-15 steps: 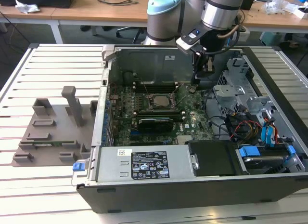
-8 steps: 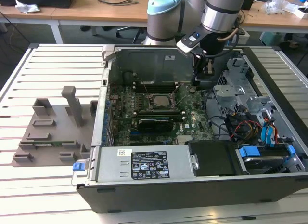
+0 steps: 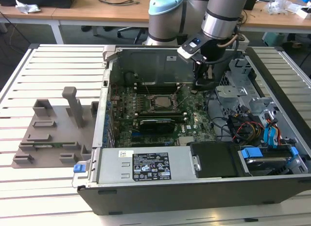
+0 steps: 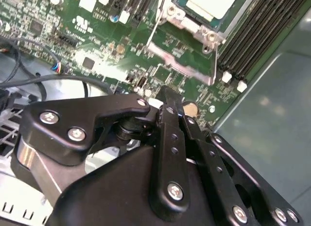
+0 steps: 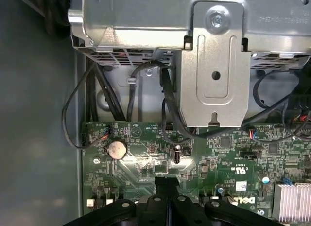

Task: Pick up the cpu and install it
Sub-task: 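Close the cpu cover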

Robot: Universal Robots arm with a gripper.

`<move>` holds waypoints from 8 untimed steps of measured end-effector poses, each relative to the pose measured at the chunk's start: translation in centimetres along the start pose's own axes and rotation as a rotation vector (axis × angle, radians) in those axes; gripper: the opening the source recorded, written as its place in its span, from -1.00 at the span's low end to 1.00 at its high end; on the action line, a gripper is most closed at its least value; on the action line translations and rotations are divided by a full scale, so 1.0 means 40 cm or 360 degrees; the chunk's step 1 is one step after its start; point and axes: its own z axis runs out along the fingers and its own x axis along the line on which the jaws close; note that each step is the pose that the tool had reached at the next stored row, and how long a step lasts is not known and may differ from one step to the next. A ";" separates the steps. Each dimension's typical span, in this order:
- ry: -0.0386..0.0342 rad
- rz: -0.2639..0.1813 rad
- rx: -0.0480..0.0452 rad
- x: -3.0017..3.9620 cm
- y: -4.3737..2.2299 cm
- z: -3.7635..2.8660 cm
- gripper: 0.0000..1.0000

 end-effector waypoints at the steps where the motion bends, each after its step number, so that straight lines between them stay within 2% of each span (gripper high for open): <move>1: 0.0000 0.0000 0.0000 0.000 -0.008 0.002 -0.79; 8: 0.0000 0.0000 0.0000 0.000 -0.042 0.006 -0.79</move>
